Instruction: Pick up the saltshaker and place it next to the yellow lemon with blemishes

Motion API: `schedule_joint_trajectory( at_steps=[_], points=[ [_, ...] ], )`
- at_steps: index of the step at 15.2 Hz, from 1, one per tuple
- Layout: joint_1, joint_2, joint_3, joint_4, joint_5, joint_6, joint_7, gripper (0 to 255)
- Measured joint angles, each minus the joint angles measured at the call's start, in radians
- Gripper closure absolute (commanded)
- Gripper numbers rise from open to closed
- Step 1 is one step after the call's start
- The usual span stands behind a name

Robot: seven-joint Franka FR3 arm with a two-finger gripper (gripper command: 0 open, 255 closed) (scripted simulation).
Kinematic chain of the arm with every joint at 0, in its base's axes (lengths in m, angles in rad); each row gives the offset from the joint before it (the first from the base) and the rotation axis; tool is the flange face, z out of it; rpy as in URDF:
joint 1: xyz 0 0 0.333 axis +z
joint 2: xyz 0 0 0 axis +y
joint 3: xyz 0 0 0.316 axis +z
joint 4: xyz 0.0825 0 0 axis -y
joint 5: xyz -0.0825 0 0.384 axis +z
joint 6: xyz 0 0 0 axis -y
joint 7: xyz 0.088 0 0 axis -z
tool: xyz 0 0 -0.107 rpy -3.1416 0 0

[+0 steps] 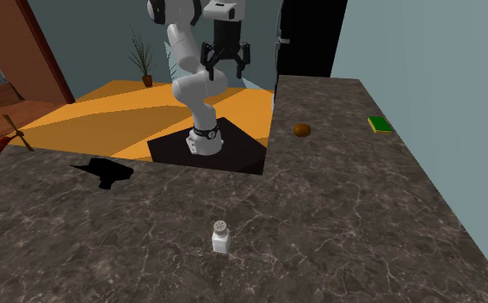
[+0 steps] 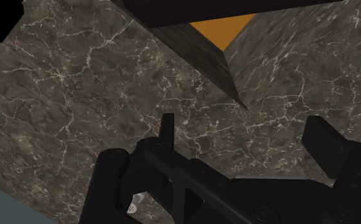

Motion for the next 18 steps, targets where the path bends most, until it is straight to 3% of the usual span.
schedule_joint_trajectory(
  at_steps=[2,8,18],
  points=[
    [-0.002,0.014,-0.006,0.000,-0.004,0.015,-0.004,0],
    [-0.018,0.137,-0.058,-0.022,-0.036,0.180,-0.031,0],
    [-0.041,0.450,-0.156,0.062,-0.055,0.452,-0.097,0]
  ],
)
